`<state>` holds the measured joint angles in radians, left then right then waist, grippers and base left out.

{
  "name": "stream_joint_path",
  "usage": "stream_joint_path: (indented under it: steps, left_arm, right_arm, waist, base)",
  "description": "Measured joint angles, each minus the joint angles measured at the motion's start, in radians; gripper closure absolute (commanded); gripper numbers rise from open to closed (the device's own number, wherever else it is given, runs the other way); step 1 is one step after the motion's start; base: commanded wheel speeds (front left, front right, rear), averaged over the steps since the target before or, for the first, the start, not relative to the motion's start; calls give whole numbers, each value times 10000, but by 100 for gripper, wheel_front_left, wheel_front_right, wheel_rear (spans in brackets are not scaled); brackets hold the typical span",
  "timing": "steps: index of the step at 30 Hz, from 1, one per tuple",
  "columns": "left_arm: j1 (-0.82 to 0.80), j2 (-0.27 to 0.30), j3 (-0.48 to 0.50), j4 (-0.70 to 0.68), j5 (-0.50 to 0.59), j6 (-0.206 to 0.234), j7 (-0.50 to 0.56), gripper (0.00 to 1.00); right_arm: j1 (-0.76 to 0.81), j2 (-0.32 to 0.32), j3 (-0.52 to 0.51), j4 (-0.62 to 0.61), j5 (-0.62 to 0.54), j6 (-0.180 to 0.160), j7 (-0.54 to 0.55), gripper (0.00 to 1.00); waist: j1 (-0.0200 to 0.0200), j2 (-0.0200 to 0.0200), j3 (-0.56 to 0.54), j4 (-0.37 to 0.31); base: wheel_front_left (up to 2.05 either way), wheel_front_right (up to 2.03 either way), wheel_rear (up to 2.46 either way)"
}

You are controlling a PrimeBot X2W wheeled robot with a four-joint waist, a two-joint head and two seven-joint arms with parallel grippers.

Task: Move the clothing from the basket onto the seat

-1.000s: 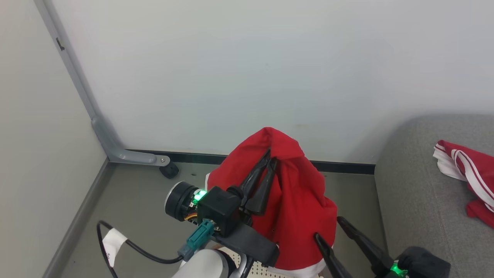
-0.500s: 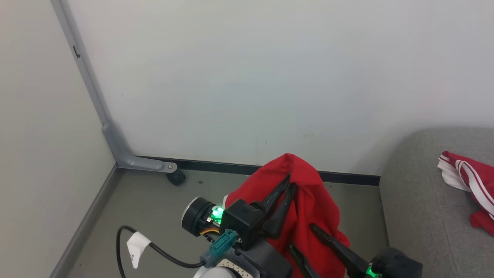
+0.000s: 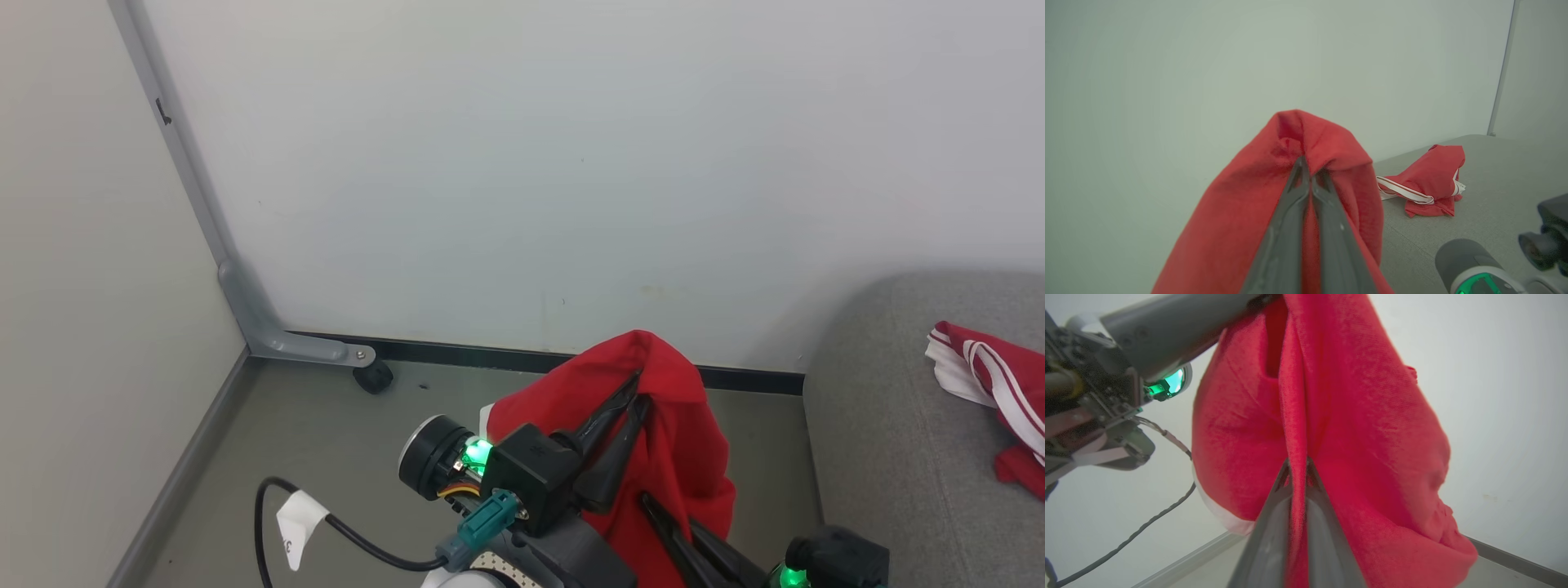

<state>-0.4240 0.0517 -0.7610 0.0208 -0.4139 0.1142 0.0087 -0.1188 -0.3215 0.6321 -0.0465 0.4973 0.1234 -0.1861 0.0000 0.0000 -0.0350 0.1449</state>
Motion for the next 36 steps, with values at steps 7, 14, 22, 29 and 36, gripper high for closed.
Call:
stream_joint_path:
  steps: [7, 14, 22, 29, 36]
  left_arm:
    - [0, 6, 8, -190, -69, 2, 163, 100]
    - [1, 8, 19, -395, -75, 4, 251, 100]
    - [70, 12, 38, -527, -77, 15, 351, 37]
    - [477, 15, 40, -596, -71, 27, 424, 0]
    - [1013, 113, 146, -708, 65, 92, 422, 0]
  right_arm:
    - [-231, -4, 19, 146, 71, 0, -27, 100]
    - [-450, -4, -188, 280, 228, 0, -184, 100]
    - [-1332, -12, -836, 545, 234, 0, -341, 100]
    - [-2127, -125, -1388, 809, 234, 0, -403, 100]
    - [-2760, -424, -1894, 1379, 234, 0, -447, 100]
  waist:
    - [0, 0, -26, 33]
    - [0, 0, -46, 66]
    - [0, 0, -45, 51]
    - [0, 0, -12, 47]
    - [0, 0, 27, -32]
  base:
    - [0, 0, 0]
    - [0, 0, 0]
    - [0, 0, 0]
    - [0, 0, 0]
    - [0, 0, 0]
